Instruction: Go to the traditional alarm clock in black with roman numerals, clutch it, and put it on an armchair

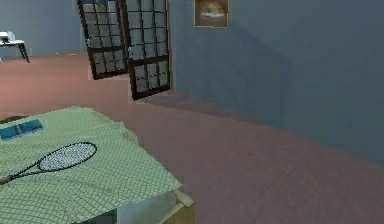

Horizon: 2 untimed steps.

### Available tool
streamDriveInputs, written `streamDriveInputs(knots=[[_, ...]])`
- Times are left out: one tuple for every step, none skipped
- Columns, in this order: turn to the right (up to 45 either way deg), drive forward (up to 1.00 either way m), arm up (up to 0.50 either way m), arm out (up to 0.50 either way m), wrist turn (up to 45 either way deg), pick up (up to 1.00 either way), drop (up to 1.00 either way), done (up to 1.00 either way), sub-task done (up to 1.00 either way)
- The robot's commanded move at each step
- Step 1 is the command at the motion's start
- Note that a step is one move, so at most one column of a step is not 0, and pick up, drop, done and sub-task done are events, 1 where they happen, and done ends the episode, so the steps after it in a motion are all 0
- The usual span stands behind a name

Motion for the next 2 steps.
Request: streamDriveInputs(knots=[[0.0, 0.2, 0.0, 0.0, 0.0, 0.0, 0.0, 0.0, 0.0], [45.0, 0.0, 0.0, 0.0, 0.0, 0.0, 0.0, 0.0, 0.0]])
